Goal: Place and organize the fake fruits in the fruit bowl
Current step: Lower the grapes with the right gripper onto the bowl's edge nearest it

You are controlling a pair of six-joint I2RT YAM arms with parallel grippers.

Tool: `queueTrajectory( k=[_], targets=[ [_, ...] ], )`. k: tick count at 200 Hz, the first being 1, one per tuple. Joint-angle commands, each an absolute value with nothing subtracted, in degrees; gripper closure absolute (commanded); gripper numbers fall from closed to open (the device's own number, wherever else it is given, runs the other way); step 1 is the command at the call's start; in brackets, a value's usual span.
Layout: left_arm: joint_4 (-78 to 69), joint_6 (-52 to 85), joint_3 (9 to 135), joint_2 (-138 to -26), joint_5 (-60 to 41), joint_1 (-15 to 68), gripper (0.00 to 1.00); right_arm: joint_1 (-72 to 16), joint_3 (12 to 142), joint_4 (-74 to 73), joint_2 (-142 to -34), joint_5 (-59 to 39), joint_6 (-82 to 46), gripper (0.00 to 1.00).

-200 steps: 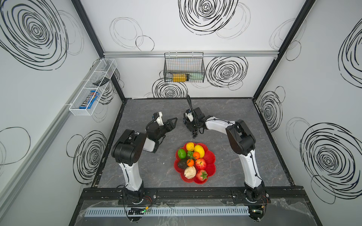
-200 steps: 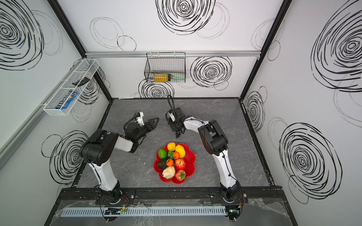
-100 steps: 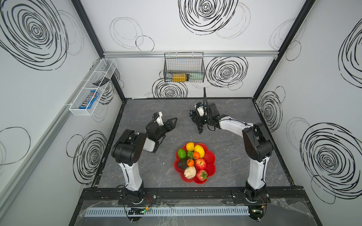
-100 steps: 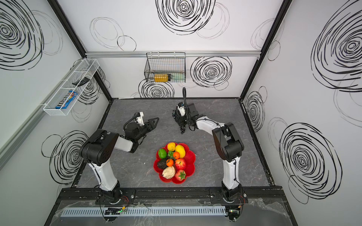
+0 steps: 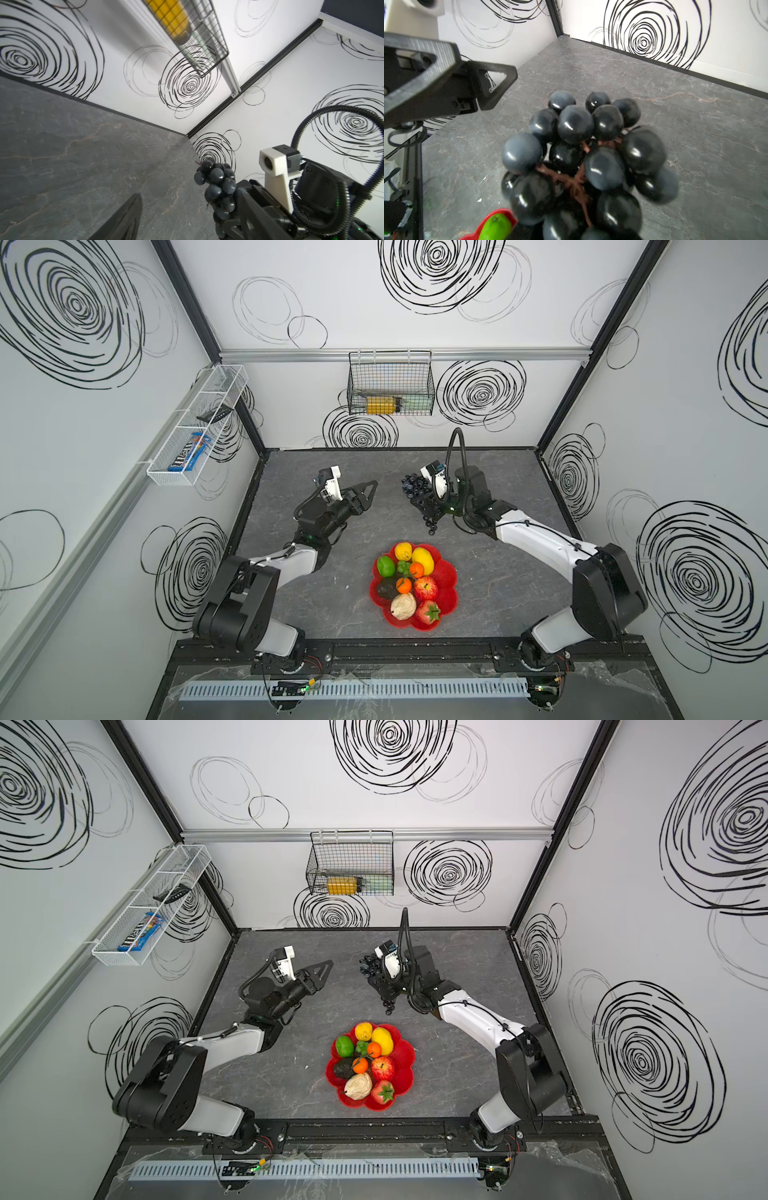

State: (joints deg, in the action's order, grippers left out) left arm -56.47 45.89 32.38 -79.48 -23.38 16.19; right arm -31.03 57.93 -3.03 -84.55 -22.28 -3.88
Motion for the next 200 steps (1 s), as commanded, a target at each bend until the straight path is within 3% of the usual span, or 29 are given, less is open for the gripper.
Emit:
queueTrajectory(
  k=[1, 104, 138, 200],
  targets=[
    [-45.8, 38.0, 30.1, -73.1, -18.6, 18.2, 0.22, -32.6, 55.0, 0.6, -78.6, -20.3, -4.7, 0.57],
    [-29.5, 29.1, 16.6, -44.7, -7.7, 24.4, 0.19, -42.4, 42.2, 16.8, -59.5, -7.5, -19.1, 0.58],
    [-26.3, 25.8, 11.3, -36.5, -0.1, 25.7, 0.18, -47.0, 38.8, 20.3, -55.2, -2.4, -26.9, 0.58],
    [-25.8, 26.2, 10.0, -33.9, 2.0, 25.8, 0.17, -52.3, 32.7, 19.8, -53.2, 0.9, -37.5, 0.59]
  ],
)
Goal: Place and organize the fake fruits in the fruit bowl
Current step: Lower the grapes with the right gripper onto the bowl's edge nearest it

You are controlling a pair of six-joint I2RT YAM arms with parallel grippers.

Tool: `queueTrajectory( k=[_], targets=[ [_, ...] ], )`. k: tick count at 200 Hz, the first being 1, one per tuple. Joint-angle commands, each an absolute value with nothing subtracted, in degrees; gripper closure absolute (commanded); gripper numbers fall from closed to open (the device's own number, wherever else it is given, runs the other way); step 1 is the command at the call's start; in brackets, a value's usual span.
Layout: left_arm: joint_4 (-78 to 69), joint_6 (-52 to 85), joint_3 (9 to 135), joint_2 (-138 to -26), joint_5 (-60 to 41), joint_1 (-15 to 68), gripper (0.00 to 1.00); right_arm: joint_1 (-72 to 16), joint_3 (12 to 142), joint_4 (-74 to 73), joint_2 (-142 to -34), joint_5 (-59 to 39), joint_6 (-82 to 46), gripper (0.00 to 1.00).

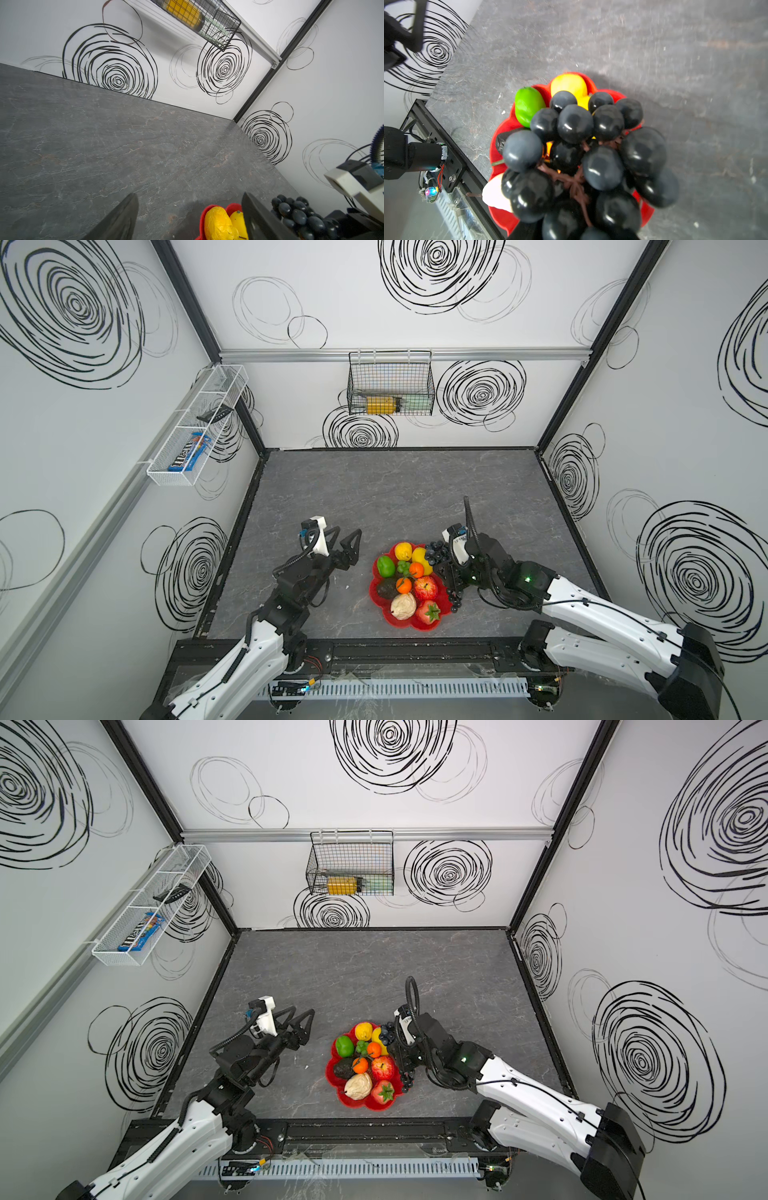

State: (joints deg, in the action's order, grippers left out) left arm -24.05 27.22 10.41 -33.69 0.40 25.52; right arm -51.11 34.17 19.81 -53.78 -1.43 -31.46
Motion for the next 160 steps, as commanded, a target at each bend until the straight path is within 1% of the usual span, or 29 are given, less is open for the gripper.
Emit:
queueTrajectory(
  k=[1, 34, 72, 128, 160],
  targets=[
    [-25.8, 26.2, 10.1, -33.9, 2.0, 25.8, 0.18, -52.3, 32.8, 19.8, -53.3, 1.0, -37.7, 0.59],
    [-26.4, 26.4, 10.0, -34.7, 1.6, 25.9, 0.18, -52.6, 31.7, 20.5, -54.1, 1.4, -43.1, 0.59],
    [-26.9, 26.7, 9.8, -35.1, 1.3, 25.9, 0.18, -53.7, 29.8, 16.9, -55.6, 1.1, -47.5, 0.57],
    [-27.6, 26.9, 9.7, -35.7, 0.8, 25.9, 0.18, -54.8, 31.2, 15.1, -61.0, 2.7, -49.6, 0.58],
    [-27.6, 26.9, 9.5, -35.3, 0.8, 25.9, 0.18, -54.9, 31.0, 14.8, -61.6, 4.4, -51.2, 0.56]
  ],
)
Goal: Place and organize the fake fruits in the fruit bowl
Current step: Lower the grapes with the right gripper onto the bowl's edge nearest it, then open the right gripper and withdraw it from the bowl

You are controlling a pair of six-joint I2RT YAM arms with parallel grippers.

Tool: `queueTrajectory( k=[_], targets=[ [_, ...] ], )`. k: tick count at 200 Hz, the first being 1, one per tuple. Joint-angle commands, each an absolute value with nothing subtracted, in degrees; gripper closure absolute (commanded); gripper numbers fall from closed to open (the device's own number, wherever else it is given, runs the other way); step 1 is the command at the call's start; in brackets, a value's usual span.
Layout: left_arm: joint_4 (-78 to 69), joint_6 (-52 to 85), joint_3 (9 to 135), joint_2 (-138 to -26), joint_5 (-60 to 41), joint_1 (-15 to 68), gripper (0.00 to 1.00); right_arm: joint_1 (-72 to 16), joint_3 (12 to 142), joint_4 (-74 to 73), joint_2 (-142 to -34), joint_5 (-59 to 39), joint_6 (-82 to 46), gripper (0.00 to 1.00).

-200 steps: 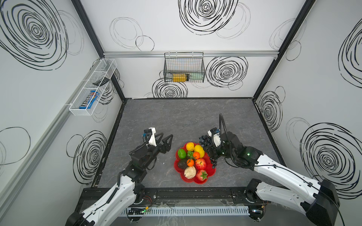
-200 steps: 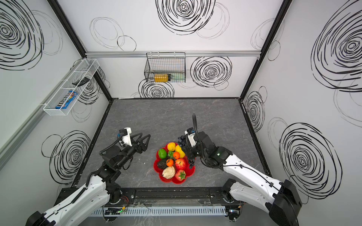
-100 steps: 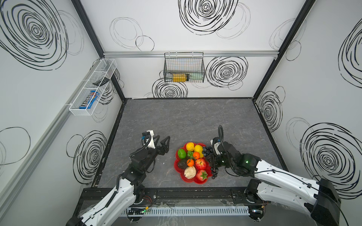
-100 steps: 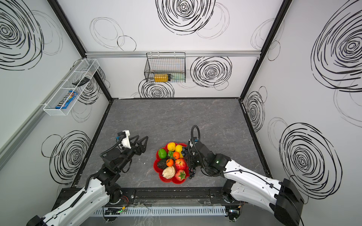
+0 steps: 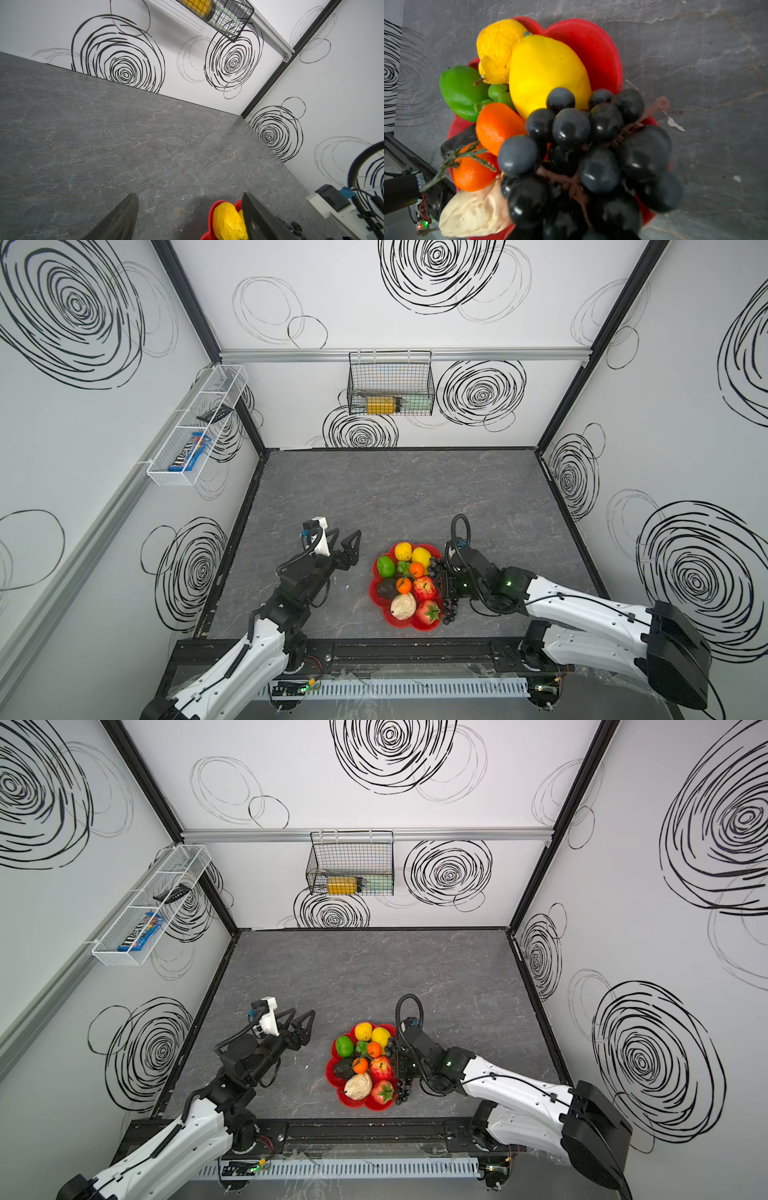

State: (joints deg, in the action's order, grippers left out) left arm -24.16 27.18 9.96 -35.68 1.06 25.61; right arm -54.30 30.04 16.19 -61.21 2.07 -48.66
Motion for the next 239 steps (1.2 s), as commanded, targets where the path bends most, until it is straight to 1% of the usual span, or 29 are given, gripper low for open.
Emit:
queueTrajectory(
  k=[1, 50, 89, 113, 159, 175, 188, 203, 215, 239],
  targets=[
    [-27.7, 26.9, 9.6, -35.2, 0.8, 26.0, 0.18, -54.9, 30.9, 14.8, -61.6, 4.4, -51.2, 0.56],
    [-27.8, 26.9, 9.5, -35.4, 0.6, 26.0, 0.18, -55.3, 31.6, 15.7, -61.7, 4.8, -51.5, 0.42],
    [-27.8, 26.9, 9.5, -35.4, 0.6, 26.1, 0.18, -55.3, 32.1, 17.0, -60.8, 4.8, -51.4, 0.38],
    [-27.7, 26.9, 9.4, -35.2, 0.8, 26.0, 0.18, -55.3, 33.0, 19.0, -60.1, 4.9, -50.5, 0.26],
    [-27.6, 26.9, 9.5, -35.3, 0.8, 26.1, 0.18, -55.2, 34.9, 23.0, -58.7, 6.1, -47.7, 0.15],
    [-27.2, 26.8, 9.8, -35.5, 1.3, 26.2, 0.17, -55.1, 35.3, 23.6, -57.7, 8.2, -44.8, 0.08],
    [-26.4, 26.7, 10.1, -35.4, 2.1, 26.1, 0.17, -54.8, 35.7, 25.3, -56.2, 12.9, -43.9, 0.04],
    [-25.2, 26.1, 10.8, -34.9, 3.6, 26.2, 0.16, -52.9, 37.0, 26.2, -54.3, 15.9, -39.7, 0.00],
    [-23.2, 25.7, 12.1, -34.6, 6.0, 26.1, 0.15, -50.1, 38.8, 26.5, -52.9, 16.3, -35.6, 0.02],
    [-20.1, 26.7, 14.5, -33.9, 12.6, 26.1, 0.11, -41.6, 42.0, 24.2, -51.0, 15.6, -29.0, 0.03]
  ],
)
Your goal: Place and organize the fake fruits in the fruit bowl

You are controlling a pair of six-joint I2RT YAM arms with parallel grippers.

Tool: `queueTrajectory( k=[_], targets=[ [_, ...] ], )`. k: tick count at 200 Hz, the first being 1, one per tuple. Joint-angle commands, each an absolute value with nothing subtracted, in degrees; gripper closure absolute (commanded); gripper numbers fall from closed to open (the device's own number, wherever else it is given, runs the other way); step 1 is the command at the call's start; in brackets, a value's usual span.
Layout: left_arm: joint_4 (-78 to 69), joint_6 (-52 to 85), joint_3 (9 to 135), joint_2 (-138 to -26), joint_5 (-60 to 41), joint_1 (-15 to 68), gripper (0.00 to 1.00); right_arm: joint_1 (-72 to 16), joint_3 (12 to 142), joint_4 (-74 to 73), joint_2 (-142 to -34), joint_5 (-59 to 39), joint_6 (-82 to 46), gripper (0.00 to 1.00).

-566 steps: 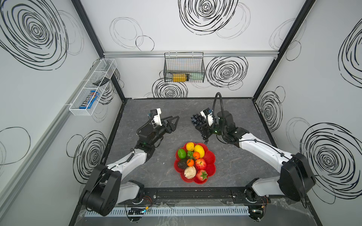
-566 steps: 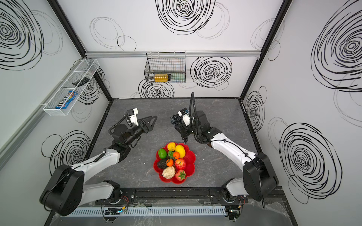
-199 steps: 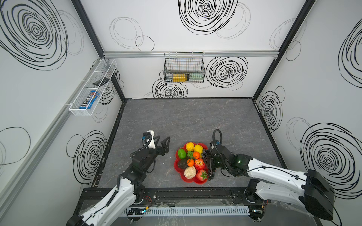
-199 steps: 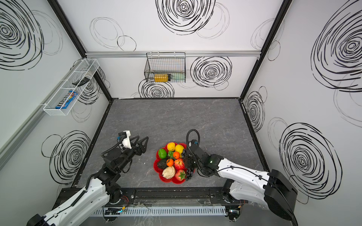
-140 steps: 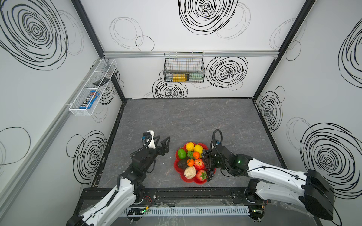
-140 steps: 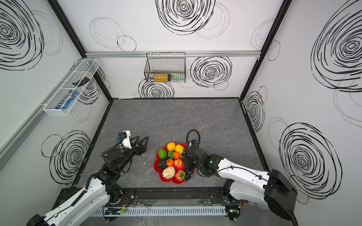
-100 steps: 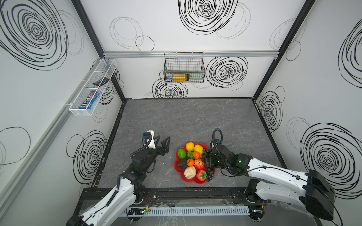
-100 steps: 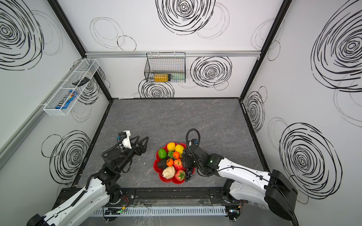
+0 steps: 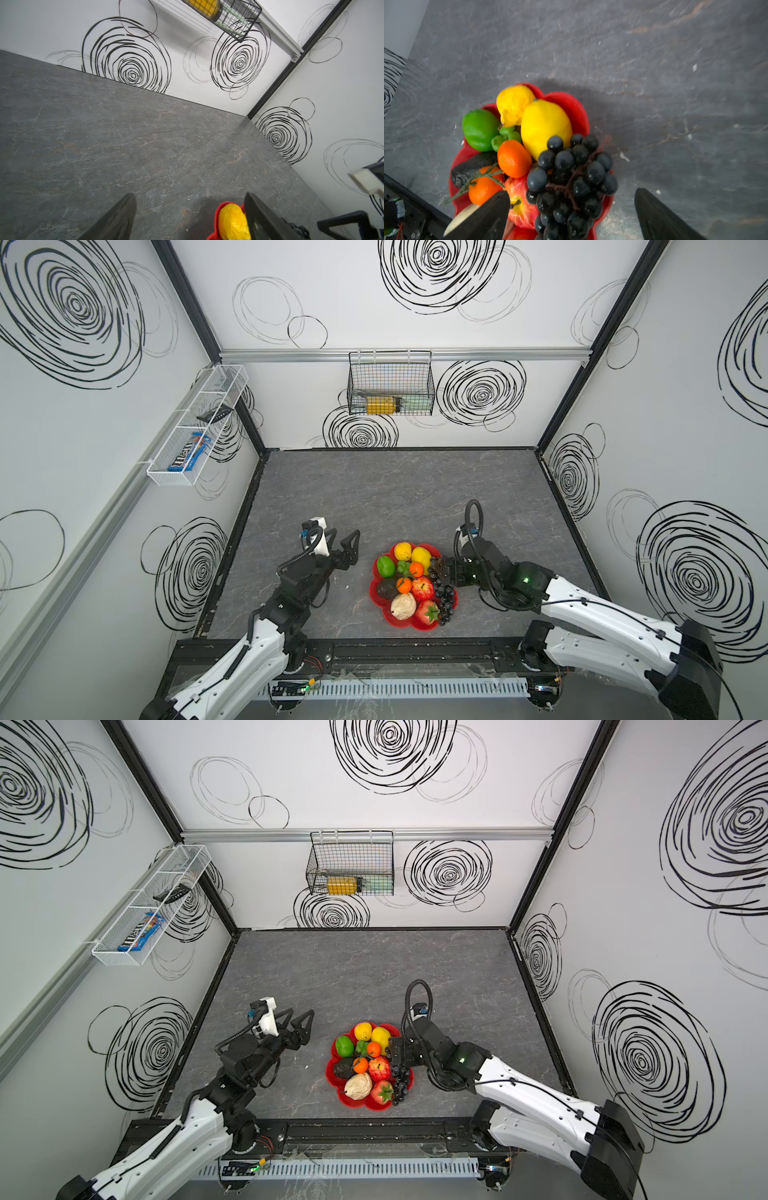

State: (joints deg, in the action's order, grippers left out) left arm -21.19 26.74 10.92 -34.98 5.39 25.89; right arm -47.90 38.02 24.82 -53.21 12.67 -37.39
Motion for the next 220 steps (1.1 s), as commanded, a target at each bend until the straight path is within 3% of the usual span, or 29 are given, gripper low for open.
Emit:
queueTrajectory(
  k=[1, 23, 29, 59, 74, 96, 118, 164, 191, 220],
  targets=[
    [-20.0, 26.7, 14.5, -33.9, 12.8, 26.1, 0.11, -41.1, 42.1, 23.9, -50.9, 15.5, -28.8, 0.03],
    [-19.8, 27.7, 16.4, -34.6, 16.7, 26.1, 0.00, -32.4, 42.4, 18.2, -50.0, 13.5, -25.1, 0.03],
    [-19.8, 27.5, 17.2, -35.2, 17.5, 26.0, 0.04, -29.8, 42.4, 16.8, -50.1, 12.5, -24.7, 0.03],
    [-20.7, 26.4, 19.7, -38.2, 24.1, 25.8, 0.04, -16.0, 42.0, 8.4, -51.8, 1.2, -25.1, 0.03],
    [-23.0, 22.9, 20.0, -39.0, 29.3, 26.4, 0.04, -11.7, 39.7, 2.9, -52.2, 2.8, -25.0, 0.03],
    [-29.5, 17.2, 18.1, -40.7, 46.5, 29.5, 0.04, -7.4, 35.0, -6.2, -52.9, 3.7, -23.0, 0.03],
    [-39.2, 11.0, 15.4, -43.4, 51.8, 28.5, 0.04, -4.0, 32.0, -13.0, -55.8, -0.2, -21.3, 0.03],
    [-46.8, 4.1, 14.1, -55.9, 45.3, 18.0, 0.04, -2.4, 29.6, -20.5, -64.6, 11.9, -13.1, 0.03],
    [-55.4, 1.3, 11.6, -63.9, 38.3, 13.2, 0.04, -2.2, 30.6, -22.1, -72.6, 10.2, -8.5, 0.03],
    [-64.9, -1.2, 9.7, -72.1, 30.4, 10.4, 0.04, -2.5, 26.2, -33.5, -77.6, 9.2, -6.8, 0.03]
  ],
)
